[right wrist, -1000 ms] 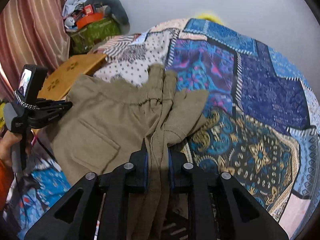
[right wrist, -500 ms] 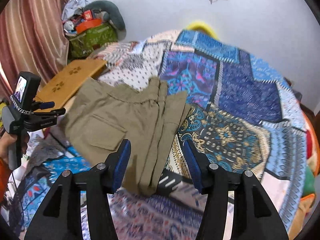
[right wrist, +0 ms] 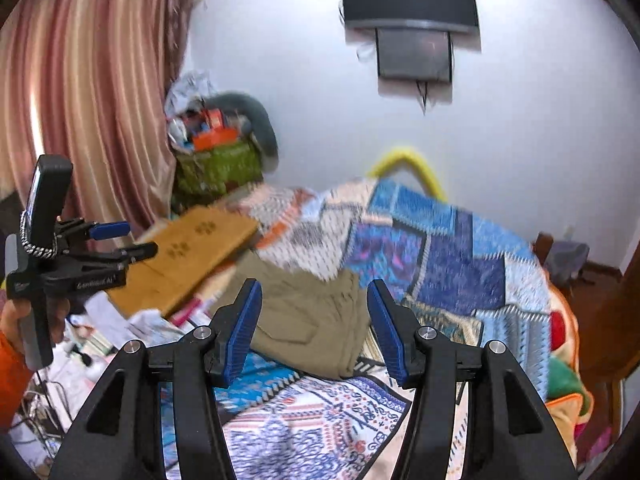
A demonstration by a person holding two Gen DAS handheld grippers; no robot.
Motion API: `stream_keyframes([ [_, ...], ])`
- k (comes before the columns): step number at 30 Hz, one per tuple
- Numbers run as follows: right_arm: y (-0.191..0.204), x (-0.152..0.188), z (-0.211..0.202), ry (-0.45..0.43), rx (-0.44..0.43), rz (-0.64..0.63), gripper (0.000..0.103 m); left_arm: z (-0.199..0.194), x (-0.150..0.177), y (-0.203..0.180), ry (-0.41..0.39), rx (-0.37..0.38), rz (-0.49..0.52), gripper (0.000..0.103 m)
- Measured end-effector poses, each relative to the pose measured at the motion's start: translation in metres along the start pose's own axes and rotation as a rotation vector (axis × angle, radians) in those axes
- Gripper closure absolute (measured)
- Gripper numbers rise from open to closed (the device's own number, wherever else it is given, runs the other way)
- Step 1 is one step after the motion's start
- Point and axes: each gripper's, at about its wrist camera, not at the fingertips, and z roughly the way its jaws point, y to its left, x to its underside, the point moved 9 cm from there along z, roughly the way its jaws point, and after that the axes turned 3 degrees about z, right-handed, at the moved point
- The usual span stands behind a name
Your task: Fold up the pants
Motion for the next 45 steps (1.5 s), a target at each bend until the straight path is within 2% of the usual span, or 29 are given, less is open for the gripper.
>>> stream_keyframes([
  [3, 0.017, -0.010, -0.038, -0.063, -0.014, -0.024, 0.052, -0.050, -0.008, -0.008, -0.069, 0.035, -0.013, 0.030],
  [8, 0.043, -0.016, -0.099, -0.181, -0.033, -0.056, 0.052, -0.124, -0.008, -0.017, -0.187, 0.052, -0.036, 0.028],
  [13, 0.062, -0.009, -0.146, -0.306, -0.014, -0.064, 0.052, -0.175, 0.004, -0.026, -0.285, 0.045, -0.053, 0.028],
  [18, 0.077, 0.004, -0.170, -0.363, -0.011, -0.055, 0.052, -0.210, 0.023, -0.035, -0.354, 0.069, -0.080, 0.028],
  [21, 0.080, 0.007, -0.176, -0.384, -0.014, -0.039, 0.052, -0.223, 0.031, -0.038, -0.381, 0.059, -0.079, 0.021],
  [24, 0.081, 0.006, -0.179, -0.394, -0.013, -0.029, 0.051, -0.235, 0.036, -0.040, -0.406, 0.043, -0.075, 0.010],
  [29, 0.084, 0.008, -0.185, -0.411, -0.002, -0.014, 0.028, -0.242, 0.040, -0.038, -0.425, 0.044, -0.091, 0.001],
  [33, 0.085, 0.013, -0.190, -0.417, 0.000, 0.000, 0.017, -0.243, 0.041, -0.037, -0.431, 0.044, -0.105, 0.000],
  [37, 0.086, 0.014, -0.191, -0.422, 0.022, -0.005, 0.000, -0.241, 0.044, -0.039, -0.424, 0.039, -0.107, 0.000],
  [45, 0.083, 0.021, -0.190, -0.406, 0.025, 0.001, 0.000, -0.237, 0.044, -0.040, -0.418, 0.041, -0.107, 0.000],
])
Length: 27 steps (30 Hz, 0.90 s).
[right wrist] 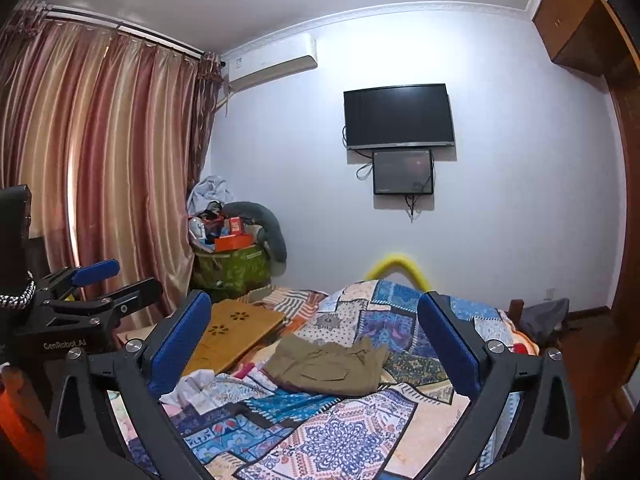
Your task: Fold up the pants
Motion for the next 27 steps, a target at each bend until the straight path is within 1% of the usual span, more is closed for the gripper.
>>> stream_keyframes([
  [13, -0.007, 0.007, -0.002, 0.033, 0.003, 0.026, 0.000, 0.009, 0.005, -0.001, 0.025, 0.011, -0.012, 0.000],
  [27, -0.013, 0.013, -0.004, 0.061, 0.009, 0.061, 0.000, 0.011, 0.010, -0.007, 0.033, 0.019, 0.007, 0.000],
])
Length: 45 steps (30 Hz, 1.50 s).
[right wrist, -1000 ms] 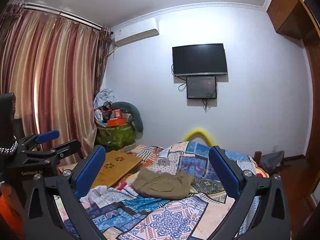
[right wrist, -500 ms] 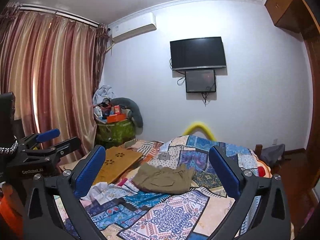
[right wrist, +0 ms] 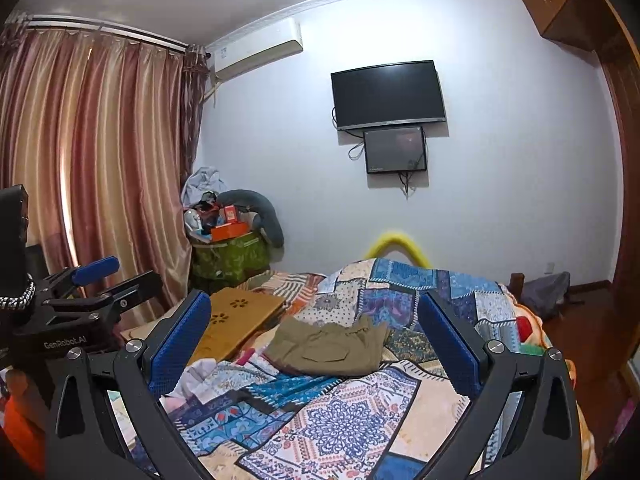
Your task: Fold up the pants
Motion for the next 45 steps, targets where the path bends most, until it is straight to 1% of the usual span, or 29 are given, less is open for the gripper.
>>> stream_keyframes([
  [16, -0.003, -0.003, -0.003, -0.001, 0.008, 0.012, 0.000, -0.003, -0.001, -0.003, 0.001, 0.013, 0.006, 0.000],
  [30, -0.004, -0.001, -0.003, 0.003, 0.012, 0.015, 0.000, -0.008, -0.004, -0.010, -0.009, 0.022, 0.038, 0.000],
  [39, -0.004, 0.000, -0.003, 0.004, 0.014, 0.014, 0.000, -0.006, -0.003, -0.015, -0.003, 0.044, 0.037, 0.000],
  [45, -0.004, -0.001, -0.003, 0.002, 0.015, 0.013, 0.000, -0.005, -0.003, -0.013, 0.009, 0.064, 0.012, 0.000],
])
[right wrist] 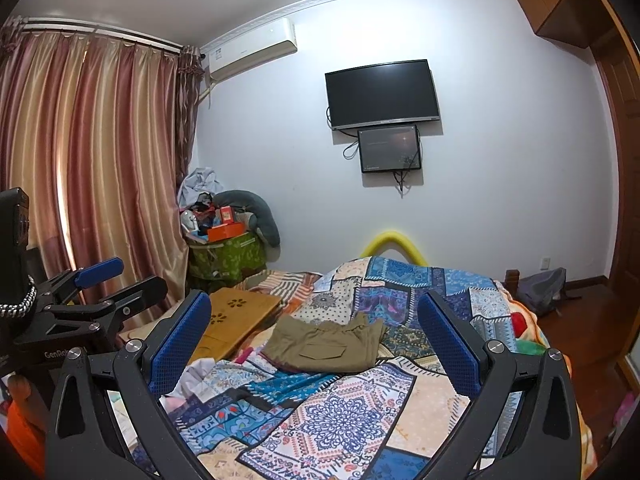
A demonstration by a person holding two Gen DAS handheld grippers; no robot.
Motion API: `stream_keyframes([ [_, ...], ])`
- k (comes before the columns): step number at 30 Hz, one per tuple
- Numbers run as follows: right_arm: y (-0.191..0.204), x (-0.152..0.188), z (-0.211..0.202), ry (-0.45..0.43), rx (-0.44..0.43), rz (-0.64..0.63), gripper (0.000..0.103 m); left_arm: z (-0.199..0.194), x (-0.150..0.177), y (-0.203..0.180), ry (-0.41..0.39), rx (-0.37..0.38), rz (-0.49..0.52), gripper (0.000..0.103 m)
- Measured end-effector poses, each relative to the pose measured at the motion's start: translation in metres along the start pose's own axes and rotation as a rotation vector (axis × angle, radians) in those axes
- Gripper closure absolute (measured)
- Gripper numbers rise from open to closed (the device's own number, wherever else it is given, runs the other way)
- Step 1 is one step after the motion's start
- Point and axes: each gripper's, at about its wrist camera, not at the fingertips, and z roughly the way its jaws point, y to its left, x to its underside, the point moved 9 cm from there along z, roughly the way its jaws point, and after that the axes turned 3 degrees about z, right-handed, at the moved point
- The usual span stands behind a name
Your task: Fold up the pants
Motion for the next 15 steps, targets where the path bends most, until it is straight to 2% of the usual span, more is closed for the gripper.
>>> stream_keyframes([
  [15, -0.0045, 0.0036, 0.0006, 0.014, 0.000, 0.003, 0.000, 0.0076, 0.0070, -0.0004, 0.029, 0.011, -0.014, 0.000],
])
